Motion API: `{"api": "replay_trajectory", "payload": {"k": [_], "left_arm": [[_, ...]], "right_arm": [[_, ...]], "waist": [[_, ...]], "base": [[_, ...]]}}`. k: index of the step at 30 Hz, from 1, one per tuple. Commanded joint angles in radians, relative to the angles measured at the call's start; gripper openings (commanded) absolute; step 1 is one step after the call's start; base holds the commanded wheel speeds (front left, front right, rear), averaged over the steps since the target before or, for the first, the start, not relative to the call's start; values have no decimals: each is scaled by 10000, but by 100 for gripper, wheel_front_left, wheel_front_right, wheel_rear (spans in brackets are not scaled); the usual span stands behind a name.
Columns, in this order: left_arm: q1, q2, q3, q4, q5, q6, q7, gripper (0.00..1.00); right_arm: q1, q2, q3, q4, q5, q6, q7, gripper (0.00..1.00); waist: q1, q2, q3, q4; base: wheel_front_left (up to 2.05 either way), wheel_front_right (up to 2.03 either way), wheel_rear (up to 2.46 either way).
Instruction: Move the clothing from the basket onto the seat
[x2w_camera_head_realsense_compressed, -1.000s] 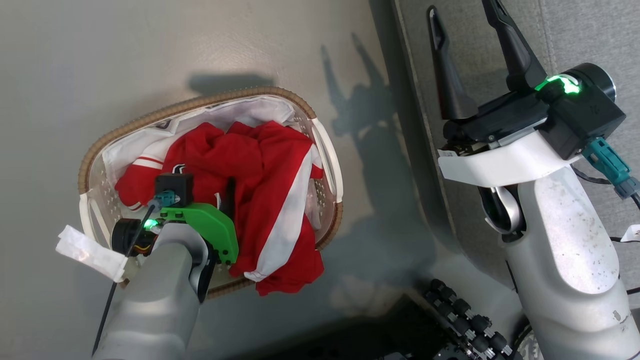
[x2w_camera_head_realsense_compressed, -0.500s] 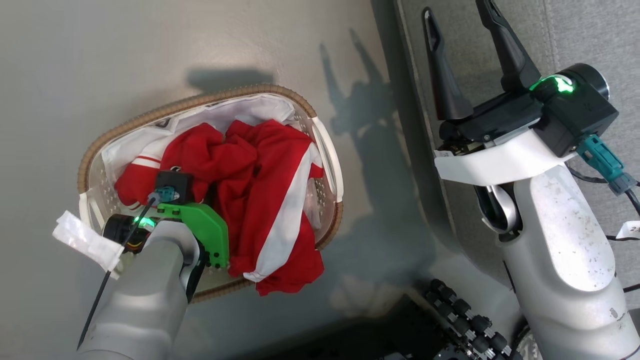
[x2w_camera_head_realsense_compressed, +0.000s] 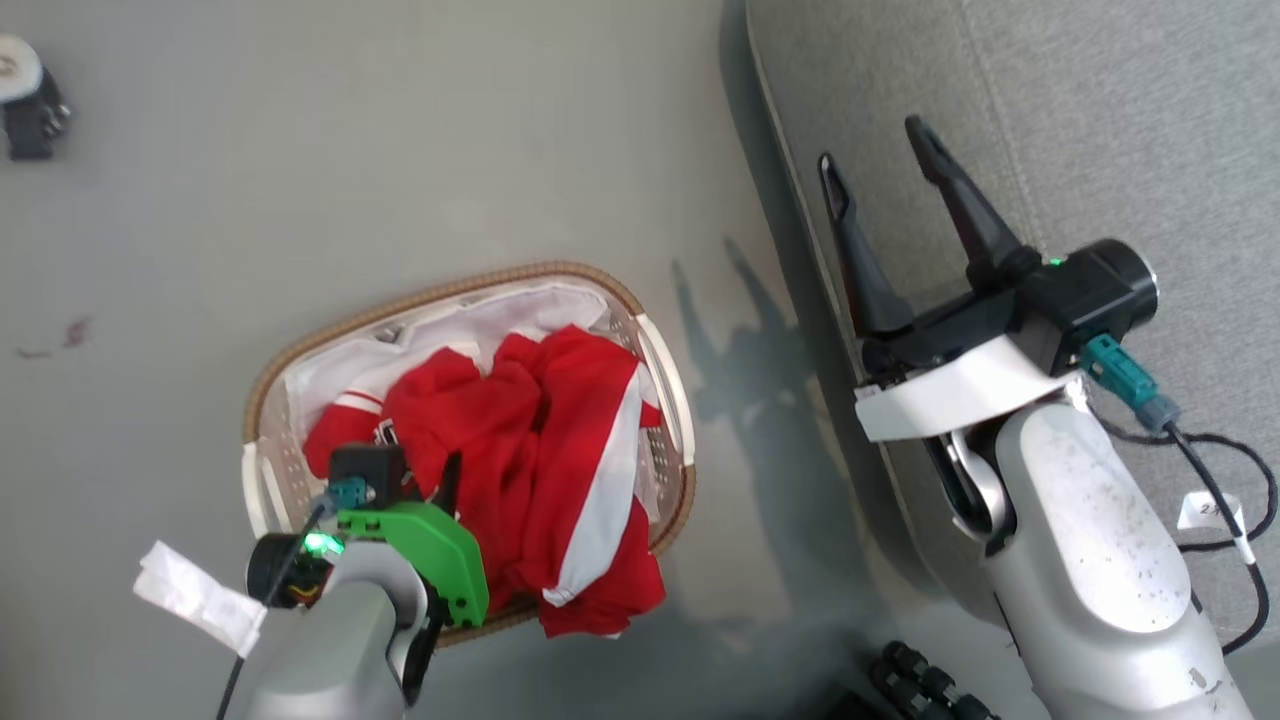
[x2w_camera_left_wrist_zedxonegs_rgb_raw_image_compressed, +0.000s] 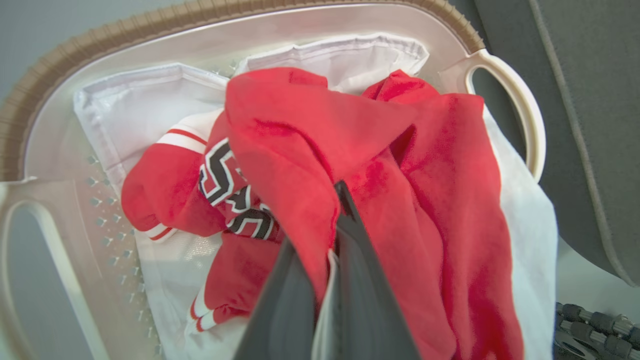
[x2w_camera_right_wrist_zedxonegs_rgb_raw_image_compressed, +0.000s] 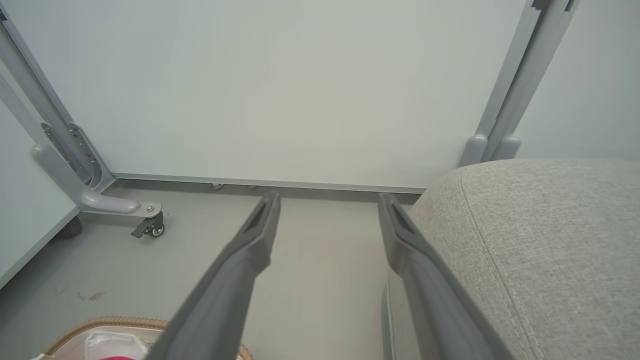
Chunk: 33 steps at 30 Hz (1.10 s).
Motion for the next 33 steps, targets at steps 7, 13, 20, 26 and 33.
{"api": "replay_trajectory", "payload": {"k": [7,13,20,26,33], "left_arm": [[1441,-124,1038,-1467,842,-12,-5,0],[2319,-298,1833,-2859,1745,-16,-6,0],[3314,-472,2816,-4451,2249,-22,-6,0],[3709,-501,2997,-5859,2375,-24,-7,0],[3415,-504,2841,-7353,2116,-25,-5,0]], "right_arm": [[964,-40,-138,477,-179,-10,-21,100],[1654,-40,-242,702,-283,-10,-21,100],[2478,-40,-369,939,-178,-10,-19,100],[2963,-40,-299,1081,-221,-10,-21,100],[3454,-116,-179,1206,-254,-10,-21,100]], "waist": [[0,-1,-2542,756],[0,-1,-3519,1087],[0,-1,-4678,1298],[0,-1,-5405,1376],[0,-1,-5938,1484]], "base": [[0,0,0],[0,0,0],[0,0,0],[0,0,0],[0,0,0]]}}
